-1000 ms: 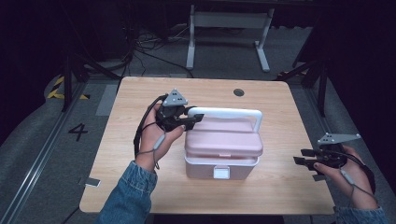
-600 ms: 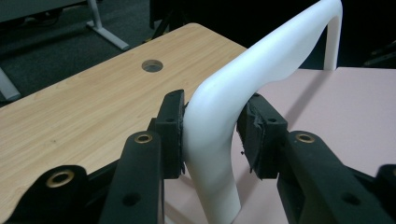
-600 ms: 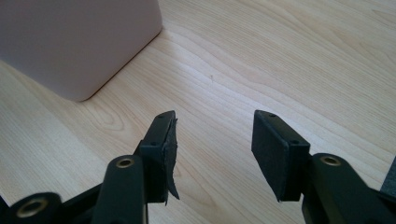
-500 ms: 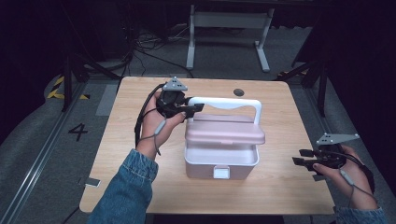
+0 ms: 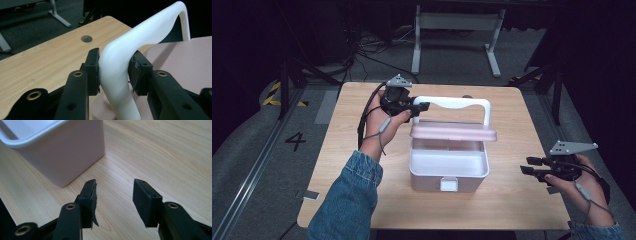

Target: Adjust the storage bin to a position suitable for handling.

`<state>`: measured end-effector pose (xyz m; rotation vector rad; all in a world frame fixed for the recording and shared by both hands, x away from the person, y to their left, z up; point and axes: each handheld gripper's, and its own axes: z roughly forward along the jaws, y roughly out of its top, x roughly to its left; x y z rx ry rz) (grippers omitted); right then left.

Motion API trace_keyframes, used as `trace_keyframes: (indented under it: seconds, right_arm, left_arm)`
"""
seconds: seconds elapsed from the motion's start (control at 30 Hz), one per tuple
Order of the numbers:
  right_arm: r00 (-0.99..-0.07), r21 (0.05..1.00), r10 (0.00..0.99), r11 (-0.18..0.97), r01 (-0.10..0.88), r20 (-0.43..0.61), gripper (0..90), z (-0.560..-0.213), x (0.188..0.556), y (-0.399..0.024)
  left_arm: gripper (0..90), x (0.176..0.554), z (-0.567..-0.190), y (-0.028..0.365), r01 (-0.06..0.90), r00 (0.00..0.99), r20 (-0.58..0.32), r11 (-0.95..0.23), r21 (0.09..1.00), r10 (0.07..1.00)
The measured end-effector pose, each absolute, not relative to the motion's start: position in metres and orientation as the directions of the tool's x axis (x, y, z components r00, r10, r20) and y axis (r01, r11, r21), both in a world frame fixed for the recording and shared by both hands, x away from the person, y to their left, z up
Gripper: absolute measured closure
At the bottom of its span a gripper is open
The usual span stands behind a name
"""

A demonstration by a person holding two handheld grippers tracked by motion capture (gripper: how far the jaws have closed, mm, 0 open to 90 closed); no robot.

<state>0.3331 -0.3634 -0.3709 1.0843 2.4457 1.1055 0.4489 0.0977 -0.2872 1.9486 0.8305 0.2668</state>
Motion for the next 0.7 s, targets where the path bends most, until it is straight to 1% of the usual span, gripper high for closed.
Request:
trace_keyframes:
  seconds: [0.1, 0.37, 0.7]
  right_arm:
    - [-0.709, 0.749, 0.697, 0.414, 0.517, 0.105, 55.8, -0.366, 0.331, -0.359]
    - [-0.750, 0.797, 0.653, 0.395, 0.456, 0.105, 62.4, -0.353, 0.331, -0.341]
    - [-0.790, 0.852, 0.608, 0.368, 0.373, 0.083, 81.2, -0.337, 0.330, -0.317]
  left_arm:
    - [65.5, 0.452, -0.287, 0.097, 0.444, 0.739, -0.156, -0.300, 0.844, 0.655]
    - [65.9, 0.462, -0.288, 0.097, 0.465, 0.731, -0.172, -0.298, 0.834, 0.660]
    - [65.2, 0.472, -0.290, 0.097, 0.489, 0.720, -0.209, -0.270, 0.830, 0.662]
